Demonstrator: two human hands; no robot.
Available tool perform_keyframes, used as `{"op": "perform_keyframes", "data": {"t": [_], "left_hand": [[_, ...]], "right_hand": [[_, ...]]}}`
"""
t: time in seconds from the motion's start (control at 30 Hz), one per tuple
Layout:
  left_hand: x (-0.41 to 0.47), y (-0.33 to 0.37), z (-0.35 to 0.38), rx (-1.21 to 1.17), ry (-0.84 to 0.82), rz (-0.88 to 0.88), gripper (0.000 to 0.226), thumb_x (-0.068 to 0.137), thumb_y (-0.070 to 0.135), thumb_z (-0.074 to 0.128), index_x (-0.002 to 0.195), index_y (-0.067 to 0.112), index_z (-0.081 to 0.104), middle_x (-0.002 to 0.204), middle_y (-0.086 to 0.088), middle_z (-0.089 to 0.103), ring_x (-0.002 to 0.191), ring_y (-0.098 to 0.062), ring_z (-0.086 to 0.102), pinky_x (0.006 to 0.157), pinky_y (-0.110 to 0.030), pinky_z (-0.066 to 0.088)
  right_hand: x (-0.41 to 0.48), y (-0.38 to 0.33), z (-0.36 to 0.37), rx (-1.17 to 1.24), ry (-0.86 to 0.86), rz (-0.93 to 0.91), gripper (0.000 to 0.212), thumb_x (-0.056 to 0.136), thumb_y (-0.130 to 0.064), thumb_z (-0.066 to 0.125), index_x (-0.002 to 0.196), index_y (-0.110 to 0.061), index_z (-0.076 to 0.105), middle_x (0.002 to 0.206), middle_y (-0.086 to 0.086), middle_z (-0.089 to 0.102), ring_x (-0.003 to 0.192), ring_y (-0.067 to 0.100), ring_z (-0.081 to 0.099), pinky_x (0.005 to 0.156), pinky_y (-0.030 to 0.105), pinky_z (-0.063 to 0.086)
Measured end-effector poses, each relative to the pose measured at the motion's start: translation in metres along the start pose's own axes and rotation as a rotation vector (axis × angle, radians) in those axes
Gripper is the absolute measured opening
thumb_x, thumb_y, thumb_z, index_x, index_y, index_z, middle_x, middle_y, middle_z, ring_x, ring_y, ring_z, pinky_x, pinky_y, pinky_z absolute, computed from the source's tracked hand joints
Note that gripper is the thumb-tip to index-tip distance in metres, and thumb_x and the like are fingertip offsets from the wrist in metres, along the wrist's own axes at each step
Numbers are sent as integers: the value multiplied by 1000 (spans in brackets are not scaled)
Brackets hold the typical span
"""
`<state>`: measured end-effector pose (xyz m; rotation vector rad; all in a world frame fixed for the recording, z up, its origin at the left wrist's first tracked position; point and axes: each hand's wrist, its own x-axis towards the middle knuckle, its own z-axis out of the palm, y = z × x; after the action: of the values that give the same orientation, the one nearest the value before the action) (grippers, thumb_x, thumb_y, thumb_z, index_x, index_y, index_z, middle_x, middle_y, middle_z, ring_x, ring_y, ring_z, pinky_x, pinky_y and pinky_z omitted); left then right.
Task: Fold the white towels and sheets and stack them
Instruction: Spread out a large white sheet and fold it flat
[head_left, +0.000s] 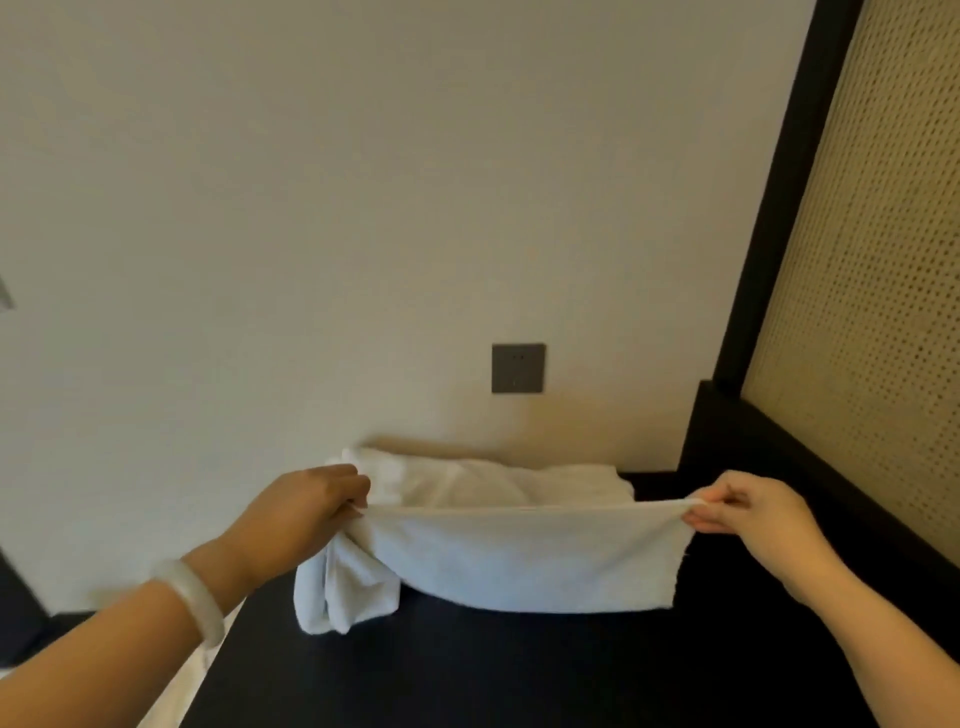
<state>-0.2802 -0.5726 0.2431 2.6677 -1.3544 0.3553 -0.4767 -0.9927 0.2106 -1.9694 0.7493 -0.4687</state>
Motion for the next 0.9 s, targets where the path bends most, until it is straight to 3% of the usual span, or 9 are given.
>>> {"op": "perform_keyframes", "data": {"t": [0.13,0.3,0.37,0.47,0.57,0.67,0.8,0.9], "left_hand": [[-79,30,36,-35,-58,165,22,75,14,70,71,25,51,74,11,49,59,-10,53,46,-21,39],[-157,68,104,57,-249,307,35,57,20,82,74,32,53,79,12,48,66,-9,48,55,-21,34],[-176,80,125,43,-278,266,39,53,16,83,75,30,54,81,10,48,66,-11,48,55,-23,40],[-191,97,141,-20,-262,120,45,47,8,82,79,27,56,84,8,49,68,-14,47,58,-25,40],[-194,115,145,-146,-176,-19,37,57,5,78,81,24,56,87,7,50,72,-14,47,63,-25,45],[-180,137,146,-246,-162,12,16,81,20,73,93,23,62,96,7,55,82,-16,53,73,-31,49],[-152,159,159,-340,-184,66,28,97,31,54,122,21,60,119,6,53,106,-17,49,91,-29,40],[-145,162,163,-320,-163,97,20,99,25,51,114,18,62,112,2,55,100,-21,50,86,-33,41]], "right_hand": [[-87,64,3,-93,6,30,20,84,-8,73,78,-28,76,85,-17,73,86,3,68,74,20,46],[-173,139,14,-385,-149,-4,33,82,0,73,77,-33,72,100,-18,66,96,-6,62,82,10,46],[-191,160,20,-581,-139,-123,30,83,-4,74,85,-34,72,108,-18,61,102,-2,56,93,16,45],[-204,176,24,-745,-94,-180,26,88,-5,68,106,-23,73,124,-5,62,116,8,49,108,28,39],[-210,173,34,-891,-70,-263,27,83,1,68,99,-19,74,128,1,62,121,19,48,106,33,33],[-218,151,58,-754,-91,-393,20,82,0,74,94,-16,74,117,1,66,111,20,56,100,32,36],[-222,135,100,-623,-241,-477,16,91,-9,68,105,-14,73,113,-5,65,106,14,55,97,24,35],[-221,141,110,-614,-197,-472,16,90,-8,69,104,-15,71,107,-6,64,100,13,56,91,23,38]]}}
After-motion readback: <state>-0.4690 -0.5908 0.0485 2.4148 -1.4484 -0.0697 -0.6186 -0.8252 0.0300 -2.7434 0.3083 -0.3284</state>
